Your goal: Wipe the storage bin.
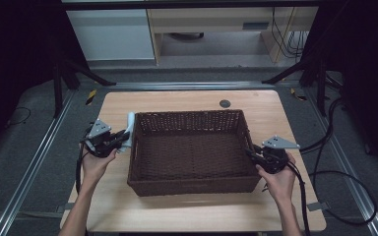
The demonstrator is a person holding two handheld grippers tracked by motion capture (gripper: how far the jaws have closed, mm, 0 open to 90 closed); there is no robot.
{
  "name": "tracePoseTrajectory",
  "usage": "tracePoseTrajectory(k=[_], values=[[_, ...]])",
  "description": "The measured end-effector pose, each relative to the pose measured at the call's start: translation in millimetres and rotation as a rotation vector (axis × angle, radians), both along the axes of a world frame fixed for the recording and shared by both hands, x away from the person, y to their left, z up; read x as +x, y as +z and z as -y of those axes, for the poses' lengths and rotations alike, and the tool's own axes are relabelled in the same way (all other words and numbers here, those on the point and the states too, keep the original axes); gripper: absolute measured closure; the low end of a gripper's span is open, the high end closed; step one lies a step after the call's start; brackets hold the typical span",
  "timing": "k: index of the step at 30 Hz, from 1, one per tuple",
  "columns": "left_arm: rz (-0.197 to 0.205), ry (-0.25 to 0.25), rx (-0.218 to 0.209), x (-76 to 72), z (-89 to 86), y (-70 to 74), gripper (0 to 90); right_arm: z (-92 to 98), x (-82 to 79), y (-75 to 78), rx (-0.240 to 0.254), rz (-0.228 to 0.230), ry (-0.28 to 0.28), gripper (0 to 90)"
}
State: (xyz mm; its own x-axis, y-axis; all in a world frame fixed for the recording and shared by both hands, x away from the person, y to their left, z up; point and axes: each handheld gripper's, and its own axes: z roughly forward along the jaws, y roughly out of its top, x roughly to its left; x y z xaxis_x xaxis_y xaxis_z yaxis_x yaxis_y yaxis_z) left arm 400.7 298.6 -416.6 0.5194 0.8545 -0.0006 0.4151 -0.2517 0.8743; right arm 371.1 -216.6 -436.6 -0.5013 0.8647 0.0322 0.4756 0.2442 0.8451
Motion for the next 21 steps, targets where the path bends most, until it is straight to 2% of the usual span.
tracePoseTrajectory(k=[3,7,8,9,10,11,13,14,15,17,19,21], values=[[-0.012,-0.001,-0.003,0.0,-1.3,-2.7,80.1,0.0,0.0,0.0,0.001,0.0,0.0,69.0],[-0.083,-0.002,0.01,-0.6,-3.1,-22.0,80.2,0.0,0.0,0.0,0.001,0.0,0.0,69.0],[-0.083,-0.002,0.01,-0.6,-3.1,-22.0,80.2,0.0,0.0,0.0,0.001,0.0,0.0,69.0],[-0.125,-0.007,0.03,-0.3,-2.2,-34.1,80.3,0.0,0.1,0.0,0.002,-0.001,0.0,68.9],[-0.125,-0.007,0.03,-0.3,-2.2,-34.1,80.3,0.0,0.1,0.0,0.002,-0.001,0.0,68.9],[-0.151,-0.009,0.05,0.9,-0.9,-41.6,80.3,0.1,0.1,-0.1,0.003,-0.001,0.0,68.9],[-0.187,-0.012,0.051,2.5,0.5,-51.0,80.3,0.1,0.2,-0.1,0.003,-0.001,0.0,68.9],[-0.225,-0.005,0.07,3.7,2.5,-60.2,80.3,0.1,0.2,-0.1,0.003,-0.001,0.0,68.9],[-0.225,-0.005,0.07,3.7,2.5,-60.2,80.3,0.1,0.2,-0.1,0.003,-0.001,0.0,68.9],[-0.251,-0.011,0.088,3.2,5.2,-67.5,80.3,-0.1,0.0,0.0,0.001,-0.001,0.0,68.9],[-0.252,-0.015,0.091,1.5,6.1,-67.9,80.3,-0.1,0.0,0.0,0.0,0.0,-0.001,68.9],[-0.24,-0.02,0.075,-1.2,4.7,-63.6,80.3,-0.1,0.0,0.0,0.0,0.0,-0.001,68.9]])
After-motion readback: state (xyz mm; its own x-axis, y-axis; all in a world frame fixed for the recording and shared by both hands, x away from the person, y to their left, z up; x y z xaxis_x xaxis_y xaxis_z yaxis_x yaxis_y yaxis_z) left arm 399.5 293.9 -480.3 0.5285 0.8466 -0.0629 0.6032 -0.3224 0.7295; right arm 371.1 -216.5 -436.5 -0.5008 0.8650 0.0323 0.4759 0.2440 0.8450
